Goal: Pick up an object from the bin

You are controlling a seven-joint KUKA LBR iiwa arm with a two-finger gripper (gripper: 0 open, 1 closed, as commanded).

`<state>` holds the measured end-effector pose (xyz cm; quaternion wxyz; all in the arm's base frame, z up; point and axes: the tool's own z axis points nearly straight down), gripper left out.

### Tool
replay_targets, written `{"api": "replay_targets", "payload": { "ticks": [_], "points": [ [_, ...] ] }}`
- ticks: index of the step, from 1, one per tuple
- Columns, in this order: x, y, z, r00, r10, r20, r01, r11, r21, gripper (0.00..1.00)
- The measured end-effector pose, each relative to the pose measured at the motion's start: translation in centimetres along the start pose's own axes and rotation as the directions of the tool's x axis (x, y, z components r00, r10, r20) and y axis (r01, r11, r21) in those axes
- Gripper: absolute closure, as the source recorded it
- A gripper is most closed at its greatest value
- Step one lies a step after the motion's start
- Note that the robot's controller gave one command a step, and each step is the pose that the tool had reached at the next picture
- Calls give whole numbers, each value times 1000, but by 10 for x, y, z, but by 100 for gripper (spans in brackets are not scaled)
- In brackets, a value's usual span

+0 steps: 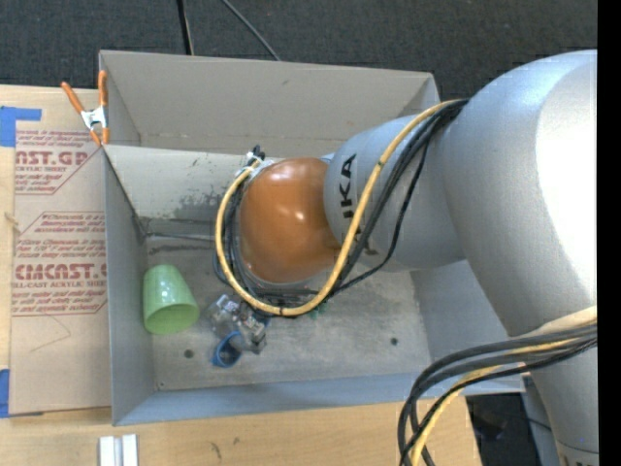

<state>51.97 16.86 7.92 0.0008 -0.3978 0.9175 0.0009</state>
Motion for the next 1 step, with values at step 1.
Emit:
{"api": "replay_targets", "payload": {
  "ticks": [1],
  "points": [
    [3,-11,-150,999,-31,8,31,1000,6,100]
  ]
}}
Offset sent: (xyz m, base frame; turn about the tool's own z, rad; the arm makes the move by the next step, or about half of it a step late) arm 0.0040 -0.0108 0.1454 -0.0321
